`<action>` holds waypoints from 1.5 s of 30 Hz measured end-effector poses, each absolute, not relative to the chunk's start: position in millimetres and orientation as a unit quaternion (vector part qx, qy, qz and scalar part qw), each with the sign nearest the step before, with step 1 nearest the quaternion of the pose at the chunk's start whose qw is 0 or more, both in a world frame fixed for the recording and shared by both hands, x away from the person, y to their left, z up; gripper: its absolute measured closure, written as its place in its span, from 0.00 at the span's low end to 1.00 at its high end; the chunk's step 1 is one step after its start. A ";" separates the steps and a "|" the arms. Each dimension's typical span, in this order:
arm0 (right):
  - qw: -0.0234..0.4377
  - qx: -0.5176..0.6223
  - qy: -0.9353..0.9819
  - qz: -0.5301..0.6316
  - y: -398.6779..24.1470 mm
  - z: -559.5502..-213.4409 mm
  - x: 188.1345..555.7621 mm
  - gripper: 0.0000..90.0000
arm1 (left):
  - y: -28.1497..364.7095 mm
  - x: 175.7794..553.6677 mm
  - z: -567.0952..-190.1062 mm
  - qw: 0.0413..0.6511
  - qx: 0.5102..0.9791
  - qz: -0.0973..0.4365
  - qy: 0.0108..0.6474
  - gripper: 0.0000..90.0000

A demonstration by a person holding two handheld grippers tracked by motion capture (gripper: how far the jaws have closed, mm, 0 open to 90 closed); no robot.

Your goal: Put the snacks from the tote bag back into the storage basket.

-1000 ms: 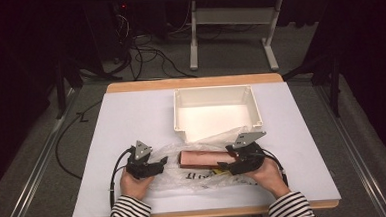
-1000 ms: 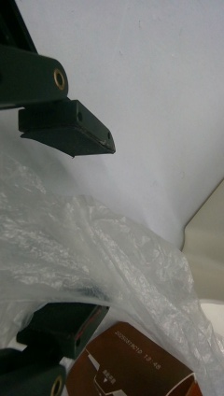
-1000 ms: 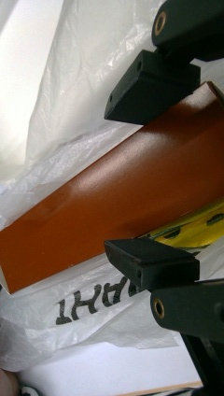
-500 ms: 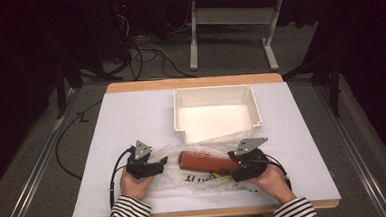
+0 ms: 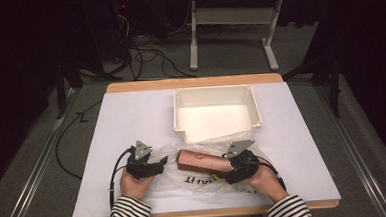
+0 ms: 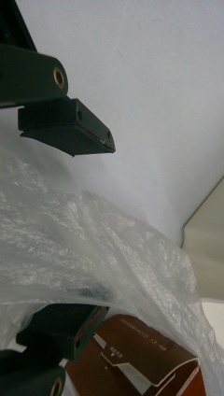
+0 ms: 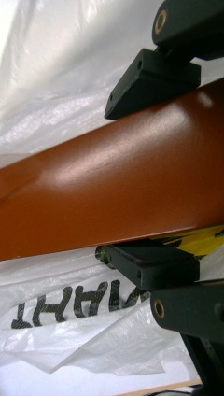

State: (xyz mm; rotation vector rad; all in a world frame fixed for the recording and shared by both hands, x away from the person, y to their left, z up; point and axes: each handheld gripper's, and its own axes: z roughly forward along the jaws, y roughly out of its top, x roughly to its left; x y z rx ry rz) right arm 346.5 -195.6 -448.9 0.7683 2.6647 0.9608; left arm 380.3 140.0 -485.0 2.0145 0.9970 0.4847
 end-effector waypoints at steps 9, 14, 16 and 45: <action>0.104 0.247 0.906 0.326 -198.1 -450.2 339.5 0.46 | 139.9 380.2 -484.9 0.408 0.800 0.193 0.394 0.30; 0.109 0.233 0.909 0.327 -196.6 -447.4 332.9 0.46 | 140.1 380.3 -485.0 0.409 0.800 0.193 0.395 0.30; 0.110 0.233 0.907 0.334 -197.2 -445.3 330.7 0.46 | 139.9 380.4 -485.1 0.409 0.800 0.193 0.395 0.30; 0.104 0.266 0.880 0.380 -211.5 -410.3 337.0 0.46 | 144.1 378.4 -484.1 0.432 0.789 0.189 0.393 0.30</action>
